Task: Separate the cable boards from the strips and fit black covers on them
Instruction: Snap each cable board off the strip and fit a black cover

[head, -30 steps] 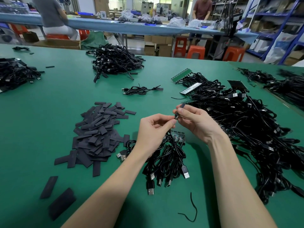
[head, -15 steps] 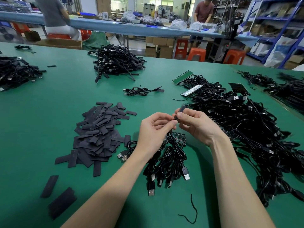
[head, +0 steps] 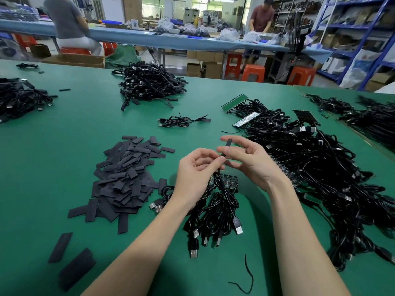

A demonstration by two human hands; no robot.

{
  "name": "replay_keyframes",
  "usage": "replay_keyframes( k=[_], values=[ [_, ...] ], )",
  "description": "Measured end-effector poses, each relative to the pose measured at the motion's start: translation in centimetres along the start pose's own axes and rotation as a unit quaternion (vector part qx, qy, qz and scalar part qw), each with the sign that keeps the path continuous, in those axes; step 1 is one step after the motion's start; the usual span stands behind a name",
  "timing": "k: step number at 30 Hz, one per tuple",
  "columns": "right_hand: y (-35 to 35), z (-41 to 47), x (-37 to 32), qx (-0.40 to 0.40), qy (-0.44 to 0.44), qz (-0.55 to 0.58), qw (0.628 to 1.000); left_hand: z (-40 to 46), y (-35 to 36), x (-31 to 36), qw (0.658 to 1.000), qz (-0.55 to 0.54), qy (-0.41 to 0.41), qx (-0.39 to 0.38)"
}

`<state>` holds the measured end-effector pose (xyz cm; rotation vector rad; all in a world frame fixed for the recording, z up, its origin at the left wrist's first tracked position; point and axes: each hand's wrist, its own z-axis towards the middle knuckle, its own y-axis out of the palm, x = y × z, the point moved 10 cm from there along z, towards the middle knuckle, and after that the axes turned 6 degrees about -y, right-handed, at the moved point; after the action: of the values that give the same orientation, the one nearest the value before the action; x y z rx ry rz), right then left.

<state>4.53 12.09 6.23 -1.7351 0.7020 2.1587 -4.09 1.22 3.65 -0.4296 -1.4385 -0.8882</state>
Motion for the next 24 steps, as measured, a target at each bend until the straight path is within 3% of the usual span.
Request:
replay_keyframes(
  k=[7,14,24],
  values=[
    [0.16,-0.1,-1.32,0.017,-0.054,0.007,0.998,0.15,0.05,-0.03,1.0,-0.016,0.006,-0.008],
    [-0.61,-0.08,-1.36,0.056,-0.057,0.016,0.997,0.07,0.11,-0.03,1.0,-0.012,0.007,-0.008],
    [-0.02,0.07,-0.82,0.035,-0.047,0.03,0.998,0.12,-0.14,-0.11,1.0,-0.018,0.003,0.006]
  ],
)
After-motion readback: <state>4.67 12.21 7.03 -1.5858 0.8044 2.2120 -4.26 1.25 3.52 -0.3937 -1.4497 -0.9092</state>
